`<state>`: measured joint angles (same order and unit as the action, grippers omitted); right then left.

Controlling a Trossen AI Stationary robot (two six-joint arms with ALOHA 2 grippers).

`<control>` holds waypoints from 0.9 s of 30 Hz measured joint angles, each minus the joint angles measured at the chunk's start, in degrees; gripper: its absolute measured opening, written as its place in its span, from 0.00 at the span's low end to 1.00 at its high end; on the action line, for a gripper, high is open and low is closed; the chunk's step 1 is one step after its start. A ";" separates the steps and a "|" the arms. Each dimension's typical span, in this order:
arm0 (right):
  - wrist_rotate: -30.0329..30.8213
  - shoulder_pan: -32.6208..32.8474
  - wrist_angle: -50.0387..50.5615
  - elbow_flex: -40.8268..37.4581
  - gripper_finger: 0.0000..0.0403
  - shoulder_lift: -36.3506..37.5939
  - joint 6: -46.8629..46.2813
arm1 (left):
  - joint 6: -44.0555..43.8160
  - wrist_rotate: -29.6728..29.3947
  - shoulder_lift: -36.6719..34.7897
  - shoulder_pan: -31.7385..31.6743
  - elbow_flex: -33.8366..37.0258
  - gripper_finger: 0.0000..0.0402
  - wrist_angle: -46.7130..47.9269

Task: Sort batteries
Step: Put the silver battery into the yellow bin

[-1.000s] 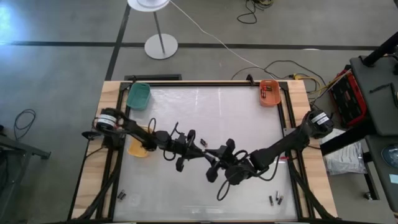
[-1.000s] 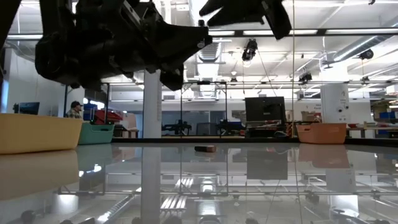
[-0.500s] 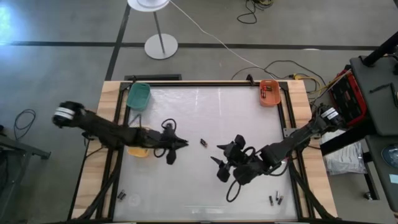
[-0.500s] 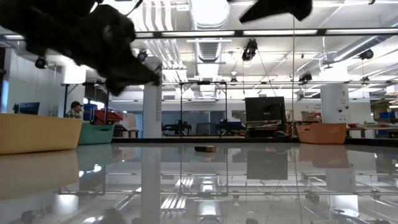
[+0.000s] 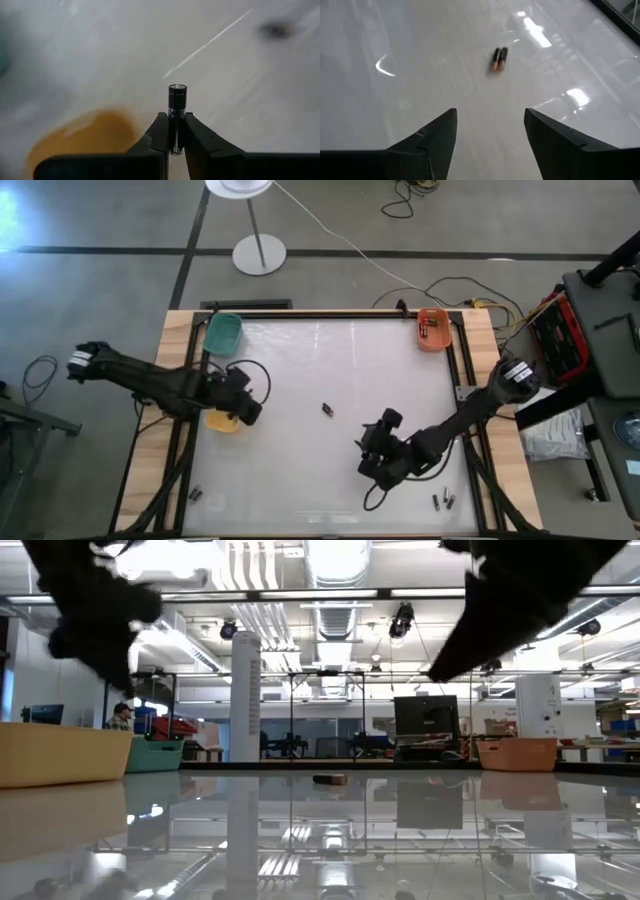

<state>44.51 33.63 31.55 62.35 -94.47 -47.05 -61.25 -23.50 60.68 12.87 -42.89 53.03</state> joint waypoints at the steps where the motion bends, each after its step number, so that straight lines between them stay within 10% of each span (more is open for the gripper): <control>1: -0.02 0.00 -0.50 -0.31 0.55 -0.69 0.06 | -2.37 1.65 0.93 -0.11 -0.48 0.03 4.45; 6: 0.02 -0.25 -0.62 -1.12 0.55 -3.31 1.09 | -8.37 6.67 4.44 -0.16 -1.43 0.03 16.25; 27: 0.09 -2.93 -4.02 -0.90 0.55 -4.60 8.74 | 1.15 13.74 13.51 -13.52 10.79 0.03 -2.40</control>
<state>44.60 30.70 27.53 61.45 -99.07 -38.30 -60.10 -9.76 74.19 -0.65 -32.10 50.63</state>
